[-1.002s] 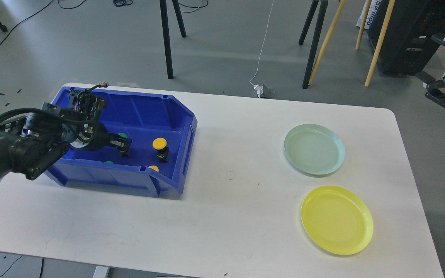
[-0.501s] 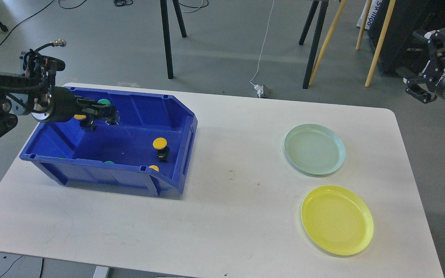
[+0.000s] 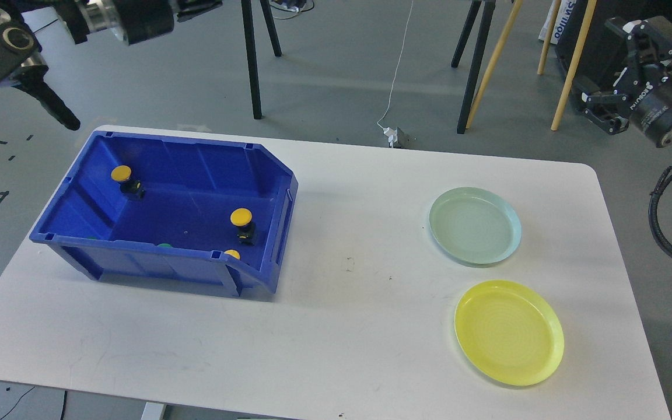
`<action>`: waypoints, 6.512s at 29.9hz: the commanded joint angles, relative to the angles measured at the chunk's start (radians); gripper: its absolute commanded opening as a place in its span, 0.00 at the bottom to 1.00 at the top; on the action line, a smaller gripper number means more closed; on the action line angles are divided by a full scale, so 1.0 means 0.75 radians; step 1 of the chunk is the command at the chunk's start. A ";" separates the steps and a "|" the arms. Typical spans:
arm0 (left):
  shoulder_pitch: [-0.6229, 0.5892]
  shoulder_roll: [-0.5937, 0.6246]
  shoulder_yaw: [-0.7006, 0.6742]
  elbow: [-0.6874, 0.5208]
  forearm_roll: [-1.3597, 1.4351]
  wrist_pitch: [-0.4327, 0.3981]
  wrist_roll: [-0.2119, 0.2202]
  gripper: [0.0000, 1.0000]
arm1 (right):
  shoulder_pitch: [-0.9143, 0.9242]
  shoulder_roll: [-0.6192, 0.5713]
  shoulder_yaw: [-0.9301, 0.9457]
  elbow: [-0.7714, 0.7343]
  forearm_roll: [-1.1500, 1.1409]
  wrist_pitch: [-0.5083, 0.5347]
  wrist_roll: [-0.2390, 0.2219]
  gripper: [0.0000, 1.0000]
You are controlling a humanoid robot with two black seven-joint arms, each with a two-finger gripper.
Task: Pass button and place on color plate
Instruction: 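Lift the green-capped button out of the bin with the left gripper, then pass the green-capped button from the left gripper to the right gripper, then carry the button with the right gripper and release it on the green plate, then withdraw the right gripper and move the left gripper to the bin, then grasp the yellow-capped button in the bin with the left gripper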
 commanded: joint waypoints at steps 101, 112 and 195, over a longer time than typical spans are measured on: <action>-0.057 -0.497 0.018 0.611 -0.296 0.000 0.012 0.99 | 0.080 0.181 -0.116 0.148 -0.025 -0.264 -0.074 0.13; -0.077 -0.413 -0.029 0.613 -0.300 0.000 -0.067 0.99 | -0.096 0.172 -0.505 -0.010 -0.025 -0.289 -0.066 0.17; 0.291 -0.288 0.598 0.384 1.002 0.000 0.015 0.95 | -0.180 -0.202 -0.237 -0.374 -0.004 0.043 -0.093 0.99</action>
